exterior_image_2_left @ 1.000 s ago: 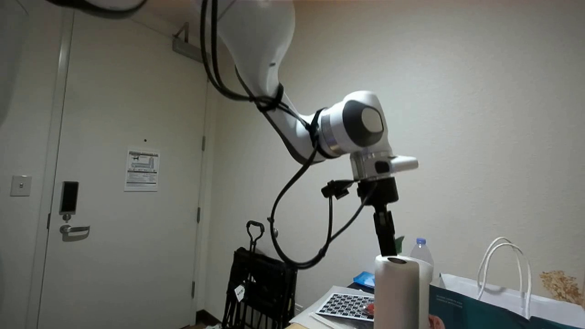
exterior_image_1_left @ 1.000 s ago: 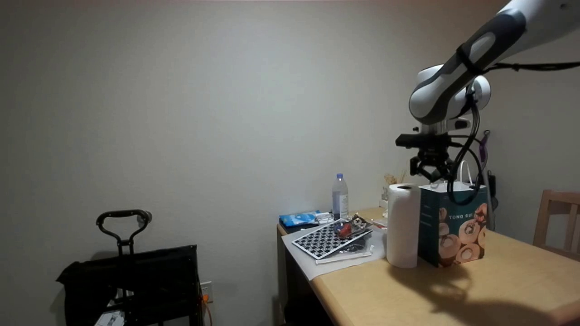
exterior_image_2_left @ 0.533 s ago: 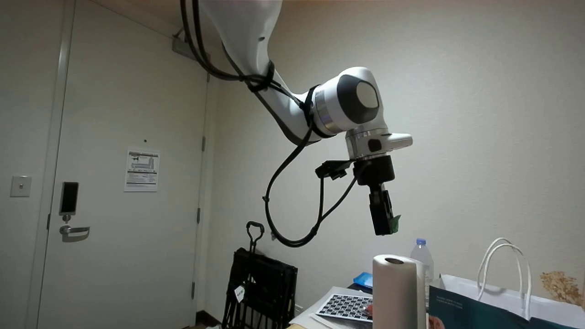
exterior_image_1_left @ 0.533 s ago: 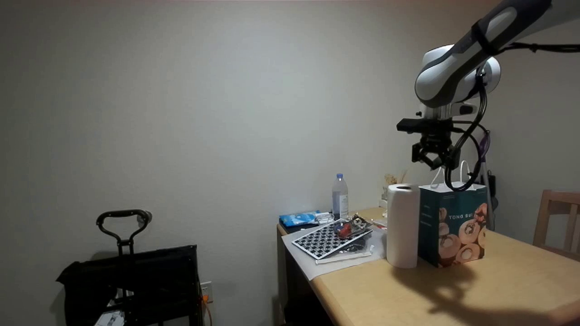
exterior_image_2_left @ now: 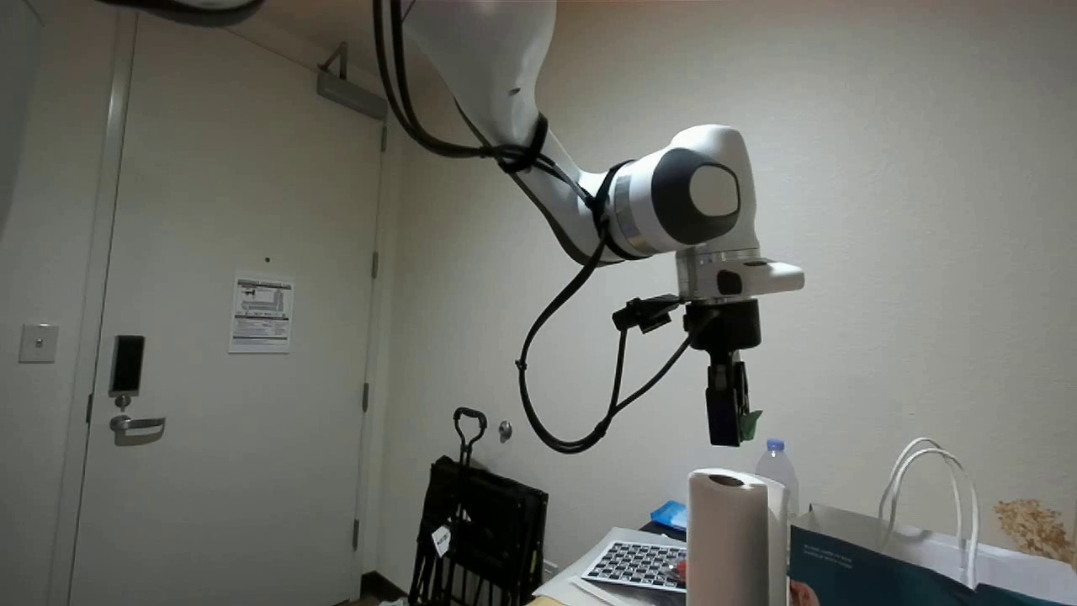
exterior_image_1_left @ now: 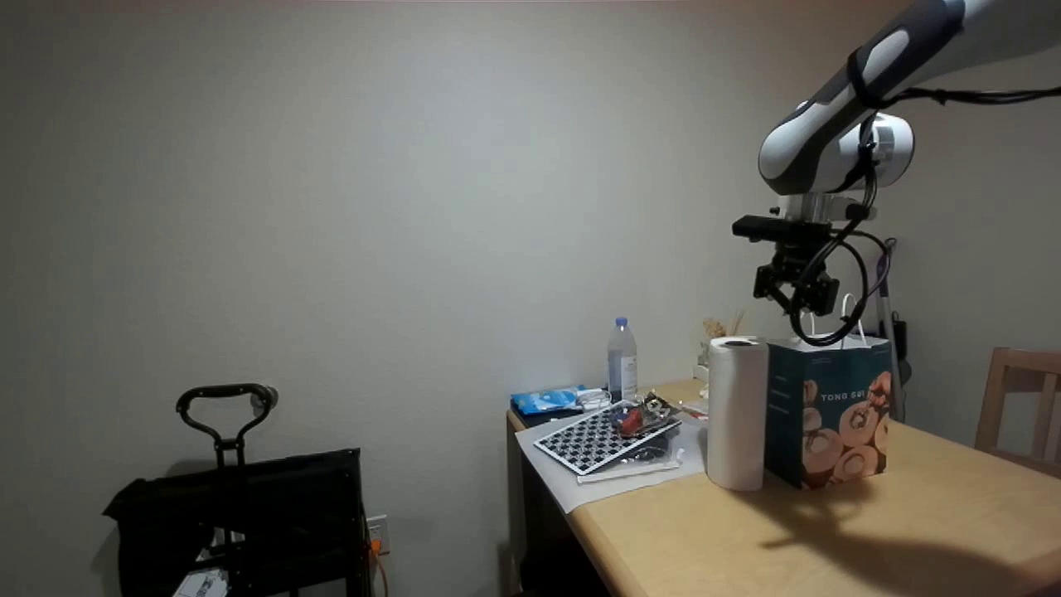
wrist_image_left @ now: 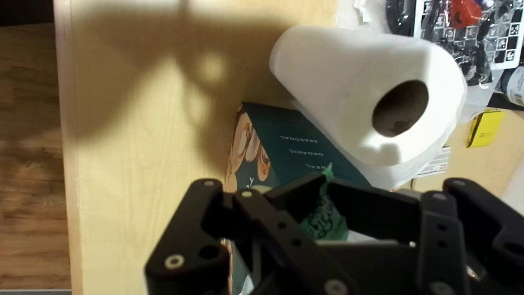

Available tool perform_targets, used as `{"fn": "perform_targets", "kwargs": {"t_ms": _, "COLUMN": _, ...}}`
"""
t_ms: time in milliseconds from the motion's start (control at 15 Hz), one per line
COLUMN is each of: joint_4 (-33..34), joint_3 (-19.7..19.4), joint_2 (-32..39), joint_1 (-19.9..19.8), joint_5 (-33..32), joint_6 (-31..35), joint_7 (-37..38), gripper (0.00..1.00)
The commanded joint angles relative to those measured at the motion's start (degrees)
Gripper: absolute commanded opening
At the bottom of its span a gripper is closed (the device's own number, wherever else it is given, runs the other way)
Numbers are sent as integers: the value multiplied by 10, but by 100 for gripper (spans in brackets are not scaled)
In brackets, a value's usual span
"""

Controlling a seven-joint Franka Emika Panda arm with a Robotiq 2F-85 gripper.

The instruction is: Pick up the small object on the table and put it in the paper bag

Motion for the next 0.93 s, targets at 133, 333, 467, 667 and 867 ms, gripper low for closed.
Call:
{"fn": "perform_targets", "kwargs": {"t_ms": 133, "joint_4": 62, "joint_3": -7, "joint_2": 71, "joint_1": -41, "joint_5": 52, "joint_6": -15, "joint_7": -20, "gripper": 0}}
{"fn": "perform_targets", "kwargs": {"t_ms": 333, "joint_4": 67, "joint_3": -18, "joint_2": 83, "joint_1": -55, "joint_5": 55, "joint_6": -9, "joint_7": -16, "gripper": 0}}
{"fn": "perform_targets", "kwargs": {"t_ms": 467, "joint_4": 71, "joint_3": -22, "joint_2": 87, "joint_1": -63, "joint_5": 62, "joint_6": -5, "joint_7": -16, "gripper": 0}}
{"fn": "perform_targets", "kwargs": {"t_ms": 667, "joint_4": 76, "joint_3": -23, "joint_2": 90, "joint_1": -69, "joint_5": 80, "joint_6": 2, "joint_7": -11, "gripper": 0}}
{"fn": "perform_targets", "kwargs": {"t_ms": 867, "joint_4": 90, "joint_3": -22, "joint_2": 96, "joint_1": -65, "joint_5": 98, "joint_6": 13, "joint_7": 12, "gripper": 0}}
